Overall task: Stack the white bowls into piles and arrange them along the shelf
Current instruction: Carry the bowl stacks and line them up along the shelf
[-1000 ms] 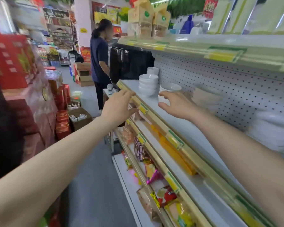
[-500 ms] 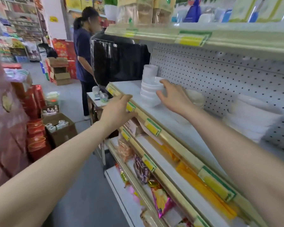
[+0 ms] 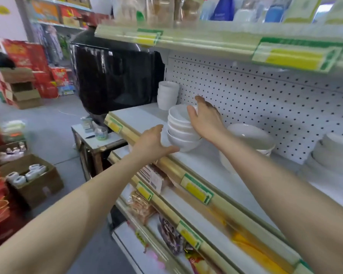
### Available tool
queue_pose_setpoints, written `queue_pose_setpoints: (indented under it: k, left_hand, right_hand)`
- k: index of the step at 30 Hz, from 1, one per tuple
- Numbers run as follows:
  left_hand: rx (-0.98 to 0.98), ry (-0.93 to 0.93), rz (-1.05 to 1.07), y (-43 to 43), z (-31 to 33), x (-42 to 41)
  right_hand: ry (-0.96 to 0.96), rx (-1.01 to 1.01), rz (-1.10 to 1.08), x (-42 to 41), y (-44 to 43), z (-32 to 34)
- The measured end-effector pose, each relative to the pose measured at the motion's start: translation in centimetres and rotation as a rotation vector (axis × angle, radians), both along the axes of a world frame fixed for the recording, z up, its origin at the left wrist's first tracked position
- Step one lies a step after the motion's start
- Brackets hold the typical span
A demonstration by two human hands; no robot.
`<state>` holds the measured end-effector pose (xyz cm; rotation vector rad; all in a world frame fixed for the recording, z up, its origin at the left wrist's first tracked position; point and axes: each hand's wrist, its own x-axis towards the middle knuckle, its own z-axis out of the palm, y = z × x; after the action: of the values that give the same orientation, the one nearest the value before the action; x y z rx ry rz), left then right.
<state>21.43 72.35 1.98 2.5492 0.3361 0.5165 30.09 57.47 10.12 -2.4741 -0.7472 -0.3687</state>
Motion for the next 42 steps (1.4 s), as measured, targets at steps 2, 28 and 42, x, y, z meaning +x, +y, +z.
queue_pose_setpoints:
  k: [2,28,42]
  left_hand:
    - [-0.044,0.016,-0.07,0.5,0.1,1.2]
    - [-0.337,0.015,-0.558,5.6,-2.0,8.6]
    - [-0.397,-0.124,-0.69,3.4,0.0,2.0]
  right_hand:
    - [0.028,0.024,-0.051,0.5,0.5,-0.6]
    - [0.364,0.378,-0.384,0.2,1.7,-2.5]
    - [0.303,0.569,-0.422,-6.5,-1.1,-1.2]
